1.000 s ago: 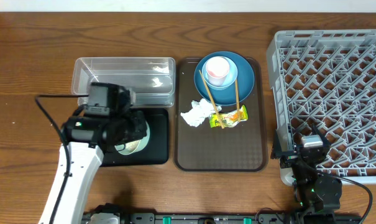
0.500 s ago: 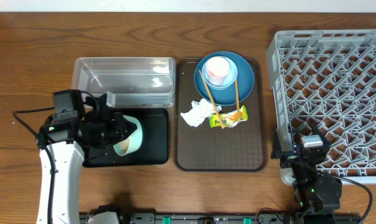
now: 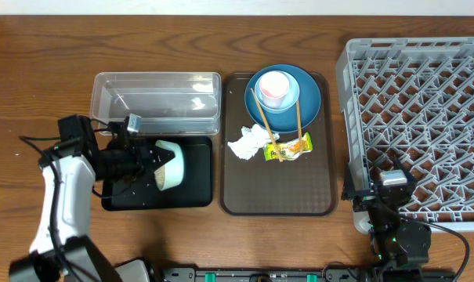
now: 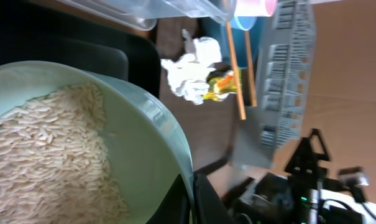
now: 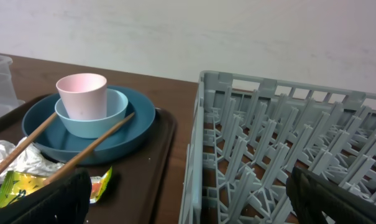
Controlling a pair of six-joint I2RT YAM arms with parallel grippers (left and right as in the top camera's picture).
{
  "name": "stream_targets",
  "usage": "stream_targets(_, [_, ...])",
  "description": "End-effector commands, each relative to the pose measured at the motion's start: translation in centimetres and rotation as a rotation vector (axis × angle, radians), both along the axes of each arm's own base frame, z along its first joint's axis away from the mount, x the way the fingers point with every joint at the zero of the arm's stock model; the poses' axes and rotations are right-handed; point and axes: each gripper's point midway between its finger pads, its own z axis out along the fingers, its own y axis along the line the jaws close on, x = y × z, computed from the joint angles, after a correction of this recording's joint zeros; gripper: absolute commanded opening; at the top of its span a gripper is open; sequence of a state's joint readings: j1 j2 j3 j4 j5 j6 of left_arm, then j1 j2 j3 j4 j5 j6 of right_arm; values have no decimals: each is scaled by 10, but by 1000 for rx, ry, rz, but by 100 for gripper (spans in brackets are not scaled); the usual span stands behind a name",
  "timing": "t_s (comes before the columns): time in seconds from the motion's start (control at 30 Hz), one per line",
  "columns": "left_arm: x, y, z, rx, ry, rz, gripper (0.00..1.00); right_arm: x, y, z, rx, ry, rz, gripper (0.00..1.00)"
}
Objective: Sort waste into correct bins and load items into the dishwasher rack
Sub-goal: 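Tilt the bowl with the left gripper, pouring rice onto the black tray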
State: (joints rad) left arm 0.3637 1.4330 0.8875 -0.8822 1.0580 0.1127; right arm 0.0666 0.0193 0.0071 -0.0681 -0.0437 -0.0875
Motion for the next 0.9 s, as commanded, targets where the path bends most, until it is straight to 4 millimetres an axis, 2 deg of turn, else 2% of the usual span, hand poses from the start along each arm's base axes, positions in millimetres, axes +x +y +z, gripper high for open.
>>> stream_targets(0.0, [4, -2, 9, -116, -65, -11, 6, 0, 0, -1, 3, 5, -4, 99])
stream_targets(0.4, [3, 19, 8, -165, -56, 66, 6, 0, 0, -1, 3, 5, -4, 99])
stream_targets(0.87, [2, 19, 12, -187, -71, 67, 6, 0, 0, -1, 3, 4, -4, 99])
